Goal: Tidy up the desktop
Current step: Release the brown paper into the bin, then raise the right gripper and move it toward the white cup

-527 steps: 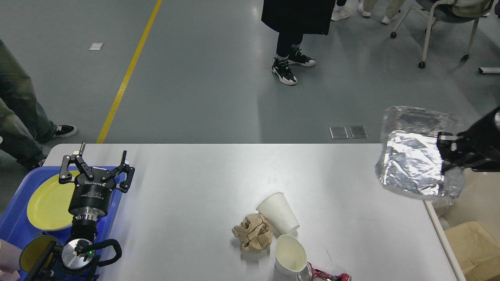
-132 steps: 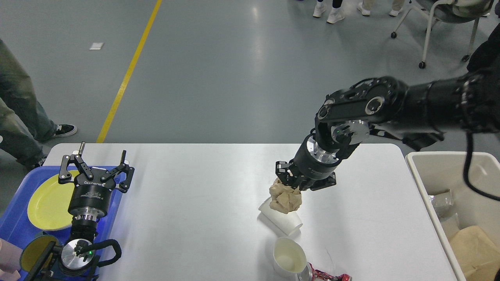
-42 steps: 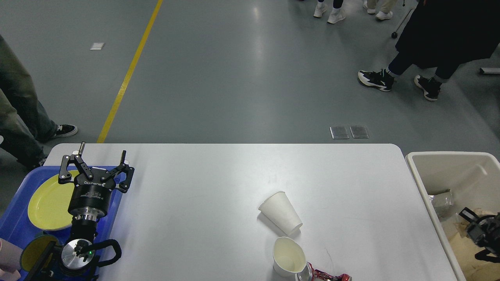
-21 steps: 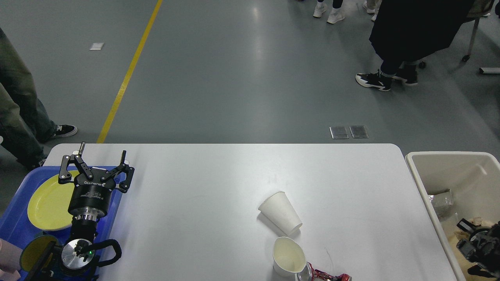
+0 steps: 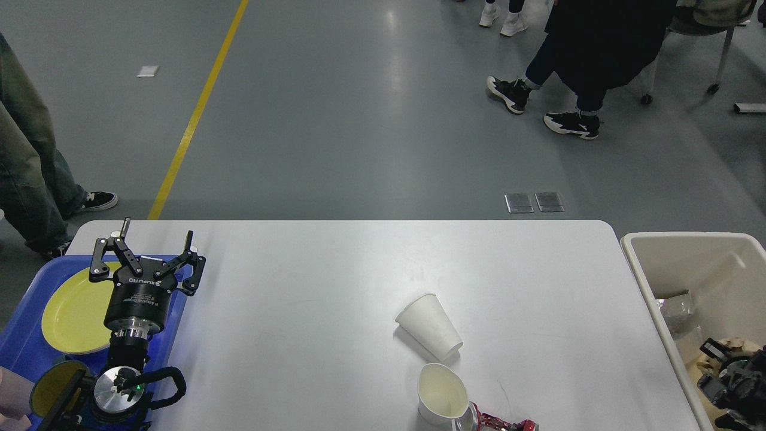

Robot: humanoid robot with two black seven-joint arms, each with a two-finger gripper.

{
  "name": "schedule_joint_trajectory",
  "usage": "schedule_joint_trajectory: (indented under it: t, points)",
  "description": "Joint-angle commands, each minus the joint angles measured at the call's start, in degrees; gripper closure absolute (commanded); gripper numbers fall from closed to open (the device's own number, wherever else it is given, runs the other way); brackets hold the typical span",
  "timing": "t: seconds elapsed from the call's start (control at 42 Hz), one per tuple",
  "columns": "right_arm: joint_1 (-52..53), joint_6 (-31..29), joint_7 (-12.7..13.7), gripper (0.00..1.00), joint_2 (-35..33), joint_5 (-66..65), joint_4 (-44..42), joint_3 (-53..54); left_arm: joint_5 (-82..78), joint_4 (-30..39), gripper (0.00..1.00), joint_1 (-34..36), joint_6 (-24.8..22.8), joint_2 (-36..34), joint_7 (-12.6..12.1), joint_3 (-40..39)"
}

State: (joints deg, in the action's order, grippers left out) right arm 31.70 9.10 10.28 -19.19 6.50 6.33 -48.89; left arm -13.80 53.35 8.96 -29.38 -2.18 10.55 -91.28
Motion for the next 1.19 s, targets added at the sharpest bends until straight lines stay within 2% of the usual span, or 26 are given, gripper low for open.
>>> schedule_joint_trajectory:
  t: [0.0,0.19,0.309,0.405,0.571,0.643,0.666,0.833,1.095,1.166]
  points:
    - [0.03,0.22,0.0,0.0,-0.06,0.01,0.26,0.11,0.0,0.0,0.04,0.0,0.02,-0.02,0.0,-0.03]
    - [0.82,-0.13,0.0,0.0,-0.32,0.01,1.4,0.46,0.0,0.0,0.04,0.0,-0.07,-0.02,0.0,-0.03]
    - [3.8,-0.74,0.0,0.0,-1.81,-0.17,5.26,-0.16,0.0,0.0,0.04,0.0,0.02,0.07,0.0,0.05]
    - [11.69,-3.99,0.0,0.0,-6.38,-1.74,14.74,-1.64,0.0,0.0,0.04,0.0,0.02,0.07,0.0,-0.03]
    - [24.27,-9.61,0.0,0.0,-9.81,-5.97,26.7,-5.78,0.0,0.0,0.04,0.0,0.02,-0.02,0.0,0.05]
    - [30.42,-13.21,0.17,0.0,-9.9,-6.76,30.58,-8.49,0.0,0.0,0.04,0.0,0.02,-0.02,0.0,-0.03]
    - [34.79,-16.27,0.18,0.0,-9.82,-6.94,33.29,-11.03,0.0,0.0,0.04,0.0,0.02,0.07,0.0,-0.03]
    - [55.03,-28.06,0.26,0.0,-8.68,-6.59,45.43,-18.17,0.0,0.0,0.04,0.0,-0.07,0.07,-0.09,-0.03]
    - [73.14,-44.5,0.35,0.0,1.25,-6.32,54.22,-21.51,0.0,0.0,0.04,0.0,0.02,0.07,-0.09,-0.03]
    - [80.06,-49.24,0.35,0.0,2.66,-6.06,60.0,-21.69,0.0,0.0,0.04,0.0,0.02,0.07,-0.09,0.05]
